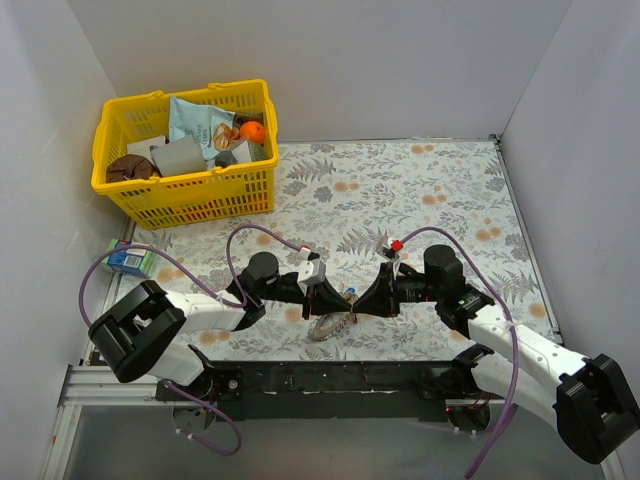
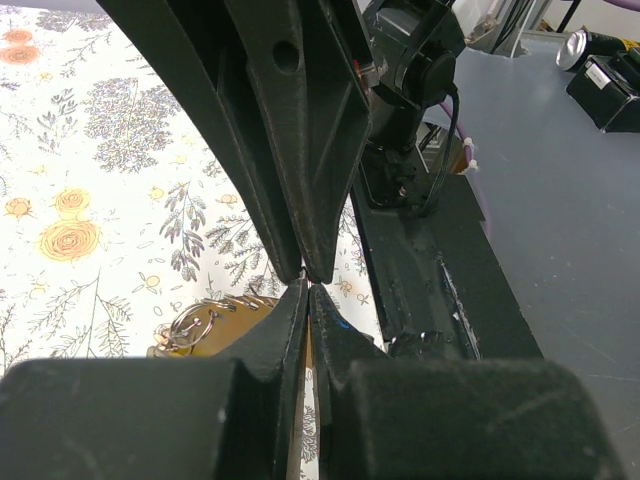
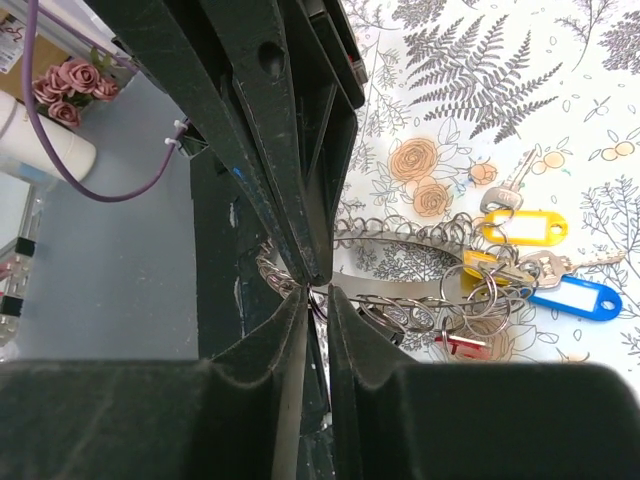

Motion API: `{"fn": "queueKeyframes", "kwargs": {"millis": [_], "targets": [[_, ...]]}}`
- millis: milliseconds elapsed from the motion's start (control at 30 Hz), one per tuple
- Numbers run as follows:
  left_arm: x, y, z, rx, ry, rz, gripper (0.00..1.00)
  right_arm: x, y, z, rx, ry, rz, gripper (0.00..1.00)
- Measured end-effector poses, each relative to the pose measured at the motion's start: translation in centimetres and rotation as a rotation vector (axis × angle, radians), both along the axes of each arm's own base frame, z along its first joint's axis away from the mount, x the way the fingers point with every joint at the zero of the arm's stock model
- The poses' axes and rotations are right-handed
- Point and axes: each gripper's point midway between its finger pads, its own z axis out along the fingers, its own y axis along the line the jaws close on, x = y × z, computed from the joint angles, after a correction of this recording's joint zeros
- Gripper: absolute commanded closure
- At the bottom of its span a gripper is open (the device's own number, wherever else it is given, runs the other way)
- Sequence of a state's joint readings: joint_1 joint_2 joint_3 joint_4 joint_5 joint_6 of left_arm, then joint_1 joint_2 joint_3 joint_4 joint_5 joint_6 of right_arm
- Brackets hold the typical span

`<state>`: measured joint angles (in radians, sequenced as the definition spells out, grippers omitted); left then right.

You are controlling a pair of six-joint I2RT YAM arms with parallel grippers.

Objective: Put the keys on the keyring

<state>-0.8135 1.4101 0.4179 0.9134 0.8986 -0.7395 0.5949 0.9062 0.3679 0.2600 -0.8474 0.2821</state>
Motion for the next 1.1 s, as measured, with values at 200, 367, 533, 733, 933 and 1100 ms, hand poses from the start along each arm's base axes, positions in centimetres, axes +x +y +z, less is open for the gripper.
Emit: {"fn": "queueKeyframes", "kwargs": {"millis": [200, 367, 533, 733, 933, 1100], "targets": [[-0.08, 0.01, 0.02, 0.000, 0.001, -0.005, 1.00, -0.17, 0.10, 0.00, 0.005, 0.009, 0.014, 0.68], [-0.05, -0.02, 0.09, -0.002, 0.000, -0.005, 1.00, -0.27, -0.05, 0.08, 0.003, -0.002, 0.013, 0.53], [-0.06, -0.02, 0.09, -0.002, 0.000, -0.005, 1.00, -0.18, -0.24, 0.42, 0.006, -0.036, 0.001, 0.58], [-0.08, -0.04, 0.15, -0.003, 0.000, -0.007, 1.00, -0.06, -0.20, -0.03, -0.006, -0.023, -0.001, 0.62], [-0.12, -0.03, 0.20, -0.003, 0.003, -0.009, 1.00, -0.11, -0.24, -0.50, -0.015, -0.010, -0.001, 0.68], [-0.16, 0.00, 0.35, -0.006, 0.004, -0.010, 1.00, -0.13, -0.23, -0.48, -0.013, -0.008, 0.000, 0.88]]}}
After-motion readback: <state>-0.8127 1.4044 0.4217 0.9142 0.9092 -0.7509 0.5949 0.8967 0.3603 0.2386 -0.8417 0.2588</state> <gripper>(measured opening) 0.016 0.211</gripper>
